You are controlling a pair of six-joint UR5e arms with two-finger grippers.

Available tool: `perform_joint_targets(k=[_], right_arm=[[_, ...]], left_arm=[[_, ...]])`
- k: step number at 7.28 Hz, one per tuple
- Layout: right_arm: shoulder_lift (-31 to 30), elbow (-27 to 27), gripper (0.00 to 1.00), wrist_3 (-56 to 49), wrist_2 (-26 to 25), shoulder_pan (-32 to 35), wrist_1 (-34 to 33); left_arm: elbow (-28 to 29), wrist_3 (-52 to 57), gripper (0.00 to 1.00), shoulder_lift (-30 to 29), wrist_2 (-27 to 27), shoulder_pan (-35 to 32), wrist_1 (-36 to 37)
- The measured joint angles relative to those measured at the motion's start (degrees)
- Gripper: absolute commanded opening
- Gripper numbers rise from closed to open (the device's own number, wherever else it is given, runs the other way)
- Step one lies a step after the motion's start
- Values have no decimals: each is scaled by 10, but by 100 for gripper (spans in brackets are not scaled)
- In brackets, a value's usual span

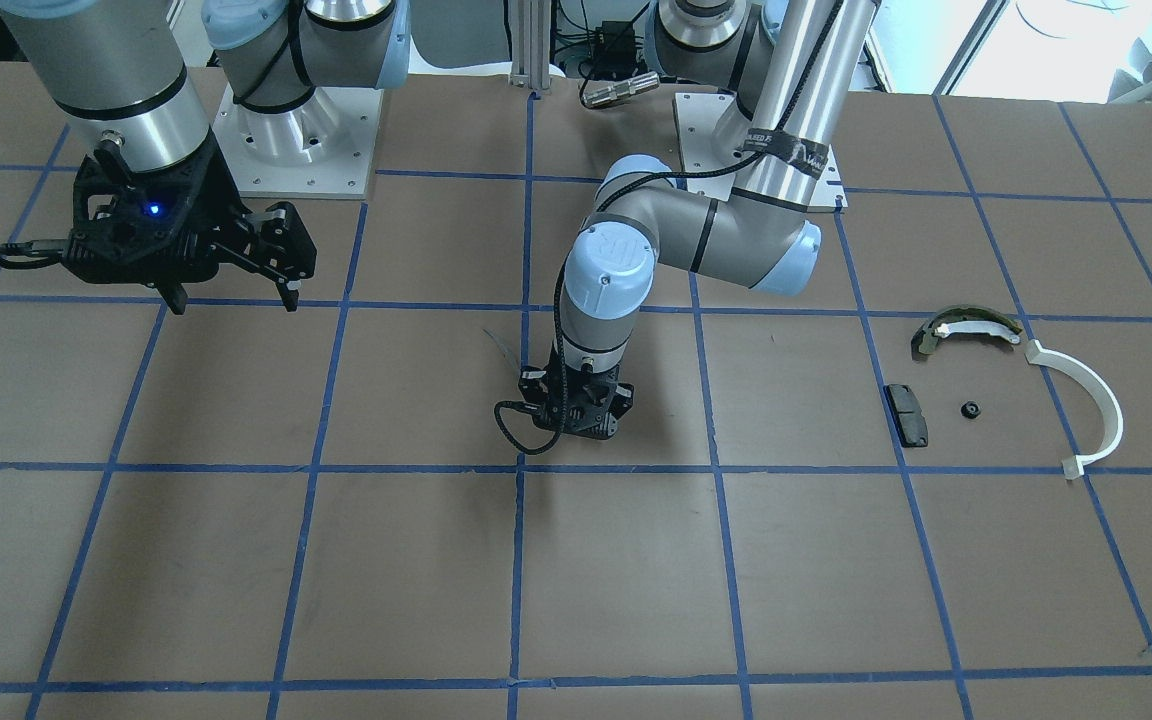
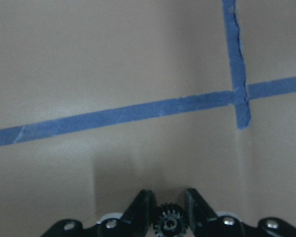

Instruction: Place bearing gear from tray to pile

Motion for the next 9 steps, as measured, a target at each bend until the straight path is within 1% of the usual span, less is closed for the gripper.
perform_joint_targets(k=[3, 4, 6, 7, 8, 9], right_arm=[[0, 1, 100, 0, 0, 0, 0], [1, 1, 100, 0, 0, 0, 0], [3, 1, 100, 0, 0, 0, 0], [3, 1, 100, 0, 0, 0, 0], [4, 1, 100, 0, 0, 0, -1], [4, 1, 100, 0, 0, 0, -1]], left_arm=[[10, 8, 0, 12, 0, 5, -24], [22, 24, 0, 17, 1, 13, -45], [58, 56, 0, 26, 6, 40, -114], [79, 80, 0, 31, 19, 66, -155], [94, 116, 0, 38, 35, 109, -191], [101, 167, 0, 43, 43, 167, -216]])
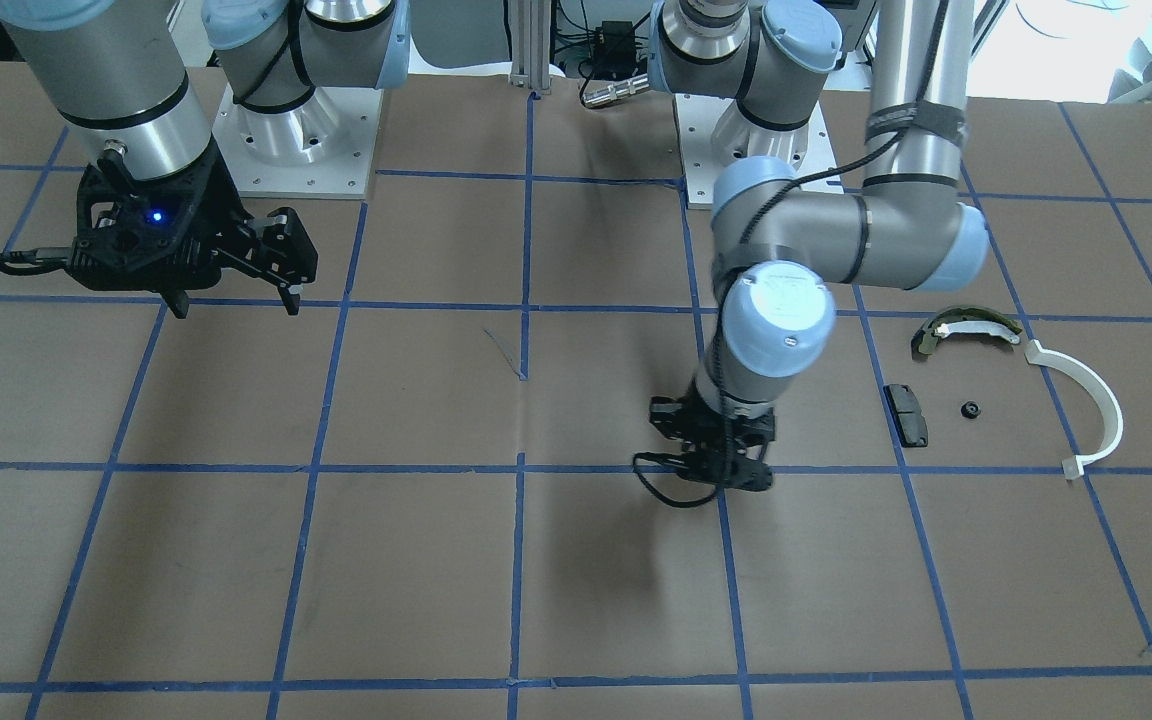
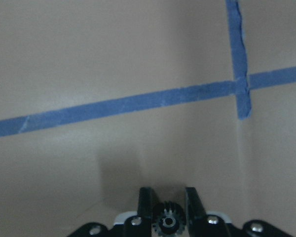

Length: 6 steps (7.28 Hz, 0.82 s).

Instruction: Place bearing gear from tray to pile

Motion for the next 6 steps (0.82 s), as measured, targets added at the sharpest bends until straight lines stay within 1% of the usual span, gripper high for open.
perform_joint_targets(k=[2, 6], right_arm=[[0, 0, 100, 0, 0, 0, 0], [0, 0, 100, -1, 0, 0, -1]], left_arm=[[5, 79, 0, 13, 13, 115, -24], [-4, 236, 0, 12, 57, 289, -24]])
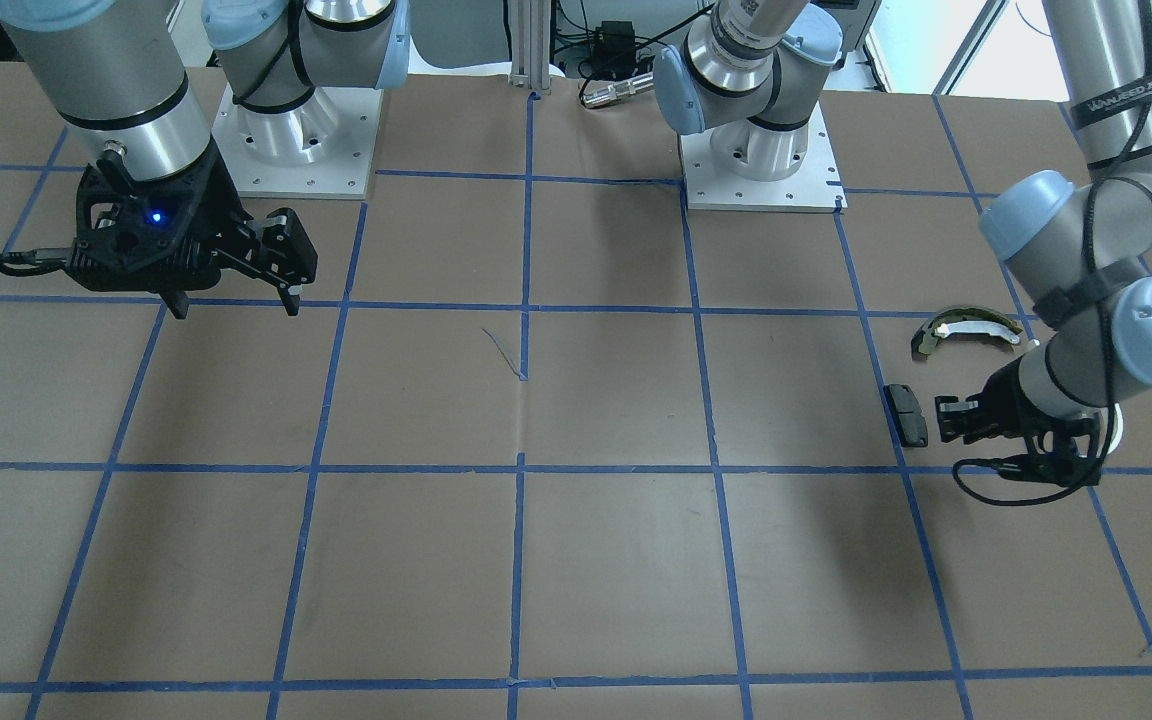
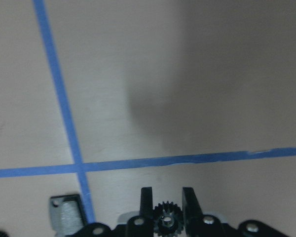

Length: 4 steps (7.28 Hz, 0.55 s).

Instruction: Place bearing gear from tray to pile

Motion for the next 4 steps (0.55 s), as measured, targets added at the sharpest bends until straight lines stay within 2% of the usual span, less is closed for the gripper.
perform_joint_targets(k=[2, 4], right_arm=[[0, 0, 100, 0, -1, 0, -1], [-2, 0, 100, 0, 0, 0, -2]], left_arm=[[-5, 98, 0, -7, 4, 79, 9], [-22, 134, 0, -16, 1, 102, 21]])
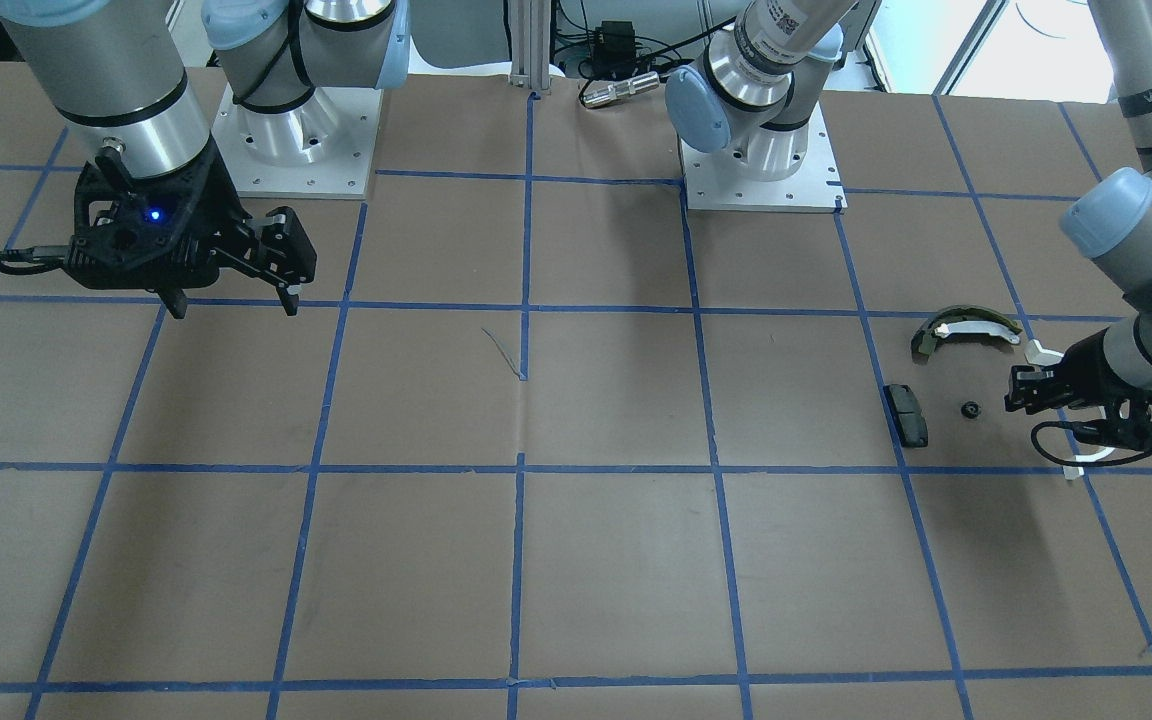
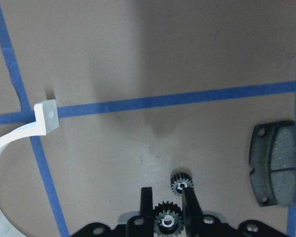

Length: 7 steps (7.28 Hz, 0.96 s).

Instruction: Place bearing gear from tray to pile

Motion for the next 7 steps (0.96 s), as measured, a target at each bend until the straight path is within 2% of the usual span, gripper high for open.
perform_joint_targets(k=[2, 5, 7], right_arm=[[-3, 0, 100, 1, 0, 0, 3], [-4, -1, 100, 1, -1, 0, 5], [-3, 0, 100, 1, -1, 0, 5]], left_arm=[[-25, 5, 0, -8, -1, 3, 24], [-33, 9, 0, -10, -2, 4, 32], [-31, 10, 13, -14, -2, 3, 32]])
